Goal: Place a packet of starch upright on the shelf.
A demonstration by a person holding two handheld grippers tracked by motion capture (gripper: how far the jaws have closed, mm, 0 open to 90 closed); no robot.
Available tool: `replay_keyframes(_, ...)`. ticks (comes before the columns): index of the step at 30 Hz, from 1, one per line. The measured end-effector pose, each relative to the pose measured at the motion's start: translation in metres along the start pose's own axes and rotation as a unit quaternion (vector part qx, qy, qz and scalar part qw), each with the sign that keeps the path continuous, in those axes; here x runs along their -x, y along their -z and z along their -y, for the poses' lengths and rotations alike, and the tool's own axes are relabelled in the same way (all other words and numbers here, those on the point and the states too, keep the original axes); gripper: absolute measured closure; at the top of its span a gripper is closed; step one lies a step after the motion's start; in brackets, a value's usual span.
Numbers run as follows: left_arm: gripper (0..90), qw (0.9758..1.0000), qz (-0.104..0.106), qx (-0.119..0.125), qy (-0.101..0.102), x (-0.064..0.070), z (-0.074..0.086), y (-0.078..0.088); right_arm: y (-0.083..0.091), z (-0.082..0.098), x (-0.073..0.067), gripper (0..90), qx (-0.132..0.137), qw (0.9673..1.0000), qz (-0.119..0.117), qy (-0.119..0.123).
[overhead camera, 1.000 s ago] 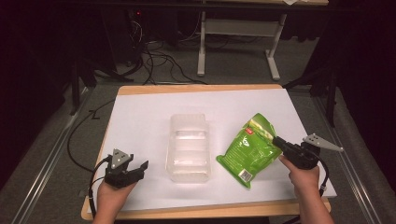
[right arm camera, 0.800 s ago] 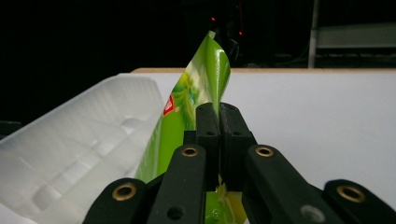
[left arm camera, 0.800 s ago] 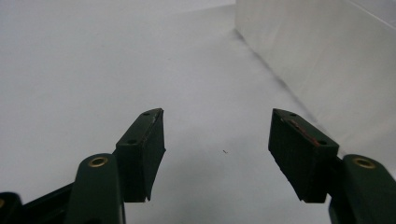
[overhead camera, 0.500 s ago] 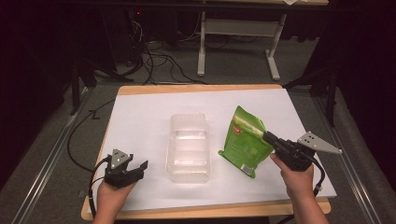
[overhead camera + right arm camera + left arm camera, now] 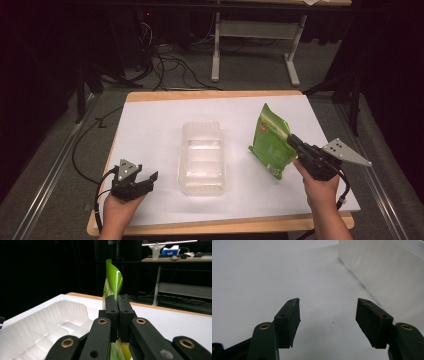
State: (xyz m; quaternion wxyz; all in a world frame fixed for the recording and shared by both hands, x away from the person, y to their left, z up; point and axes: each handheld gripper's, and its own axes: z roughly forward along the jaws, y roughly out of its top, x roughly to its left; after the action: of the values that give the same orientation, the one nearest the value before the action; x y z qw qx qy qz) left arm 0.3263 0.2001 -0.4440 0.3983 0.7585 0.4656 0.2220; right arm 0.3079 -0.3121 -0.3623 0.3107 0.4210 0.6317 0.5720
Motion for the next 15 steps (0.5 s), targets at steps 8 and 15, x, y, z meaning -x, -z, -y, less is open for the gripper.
replay_keyframes(8, 36.7, 1.0, 0.002, -0.002, -0.003, 0.002, 0.0, -0.001, -0.001, 0.012, 0.006, 89.4, -0.023, 0.9997, 0.006, -0.01)
replay_keyframes(15, 36.7, 0.9997, 0.018, 0.017, -0.001, 0.007, -0.002, 0.002, 0.0, 0.013, 0.004, 88.9, -0.024, 0.9997, 0.003, -0.006)
